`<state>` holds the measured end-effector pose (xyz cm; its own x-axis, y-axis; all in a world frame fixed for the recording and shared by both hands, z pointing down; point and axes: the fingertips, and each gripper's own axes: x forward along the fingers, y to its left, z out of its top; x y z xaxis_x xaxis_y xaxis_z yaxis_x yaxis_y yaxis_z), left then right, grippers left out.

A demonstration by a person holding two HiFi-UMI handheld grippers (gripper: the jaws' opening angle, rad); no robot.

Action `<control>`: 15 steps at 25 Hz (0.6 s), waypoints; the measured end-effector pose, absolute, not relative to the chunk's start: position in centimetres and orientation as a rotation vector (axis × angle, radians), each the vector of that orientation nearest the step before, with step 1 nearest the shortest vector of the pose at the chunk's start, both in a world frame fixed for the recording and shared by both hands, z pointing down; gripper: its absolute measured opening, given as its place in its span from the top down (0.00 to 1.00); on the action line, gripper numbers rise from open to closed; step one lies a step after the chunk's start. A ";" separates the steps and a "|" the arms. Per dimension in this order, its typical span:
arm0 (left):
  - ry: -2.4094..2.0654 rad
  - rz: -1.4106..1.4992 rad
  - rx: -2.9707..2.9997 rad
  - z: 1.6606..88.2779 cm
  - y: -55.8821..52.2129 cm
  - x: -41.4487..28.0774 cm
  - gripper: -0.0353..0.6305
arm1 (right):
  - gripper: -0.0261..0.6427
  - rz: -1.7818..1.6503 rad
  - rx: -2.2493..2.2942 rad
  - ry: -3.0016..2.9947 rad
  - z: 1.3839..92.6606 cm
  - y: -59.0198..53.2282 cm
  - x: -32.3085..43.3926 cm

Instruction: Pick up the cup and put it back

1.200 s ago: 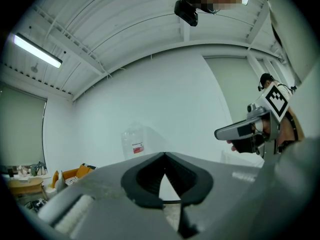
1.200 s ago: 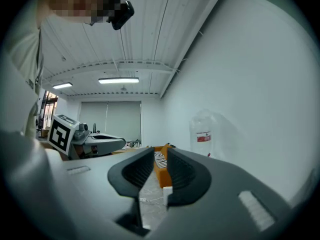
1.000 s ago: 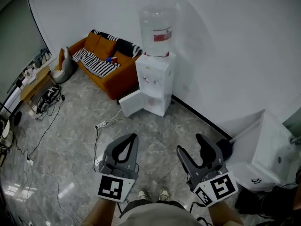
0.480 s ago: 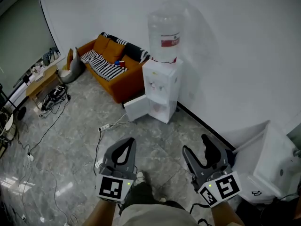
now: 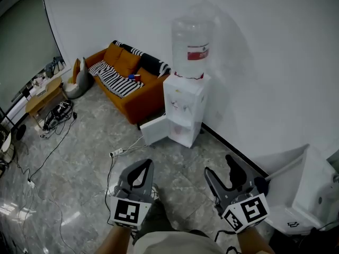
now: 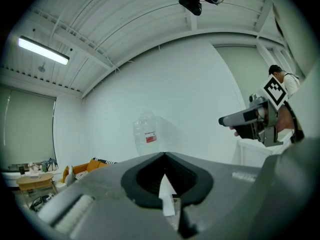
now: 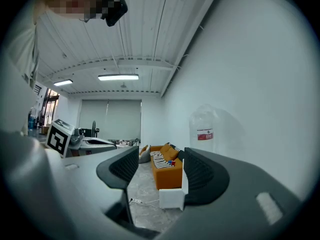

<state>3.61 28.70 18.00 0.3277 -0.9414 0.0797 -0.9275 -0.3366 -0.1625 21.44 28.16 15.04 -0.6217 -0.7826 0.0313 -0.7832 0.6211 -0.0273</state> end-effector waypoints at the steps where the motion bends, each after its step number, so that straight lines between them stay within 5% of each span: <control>1: 1.759 -0.243 -2.492 18.1 27.7 2.9 0.94 | 0.54 0.067 1.366 -2.808 15.3 27.1 20.8; 15: 1.718 -0.320 -2.589 21.0 8.5 -8.8 0.94 | 0.51 0.239 1.430 -2.702 19.5 8.2 9.7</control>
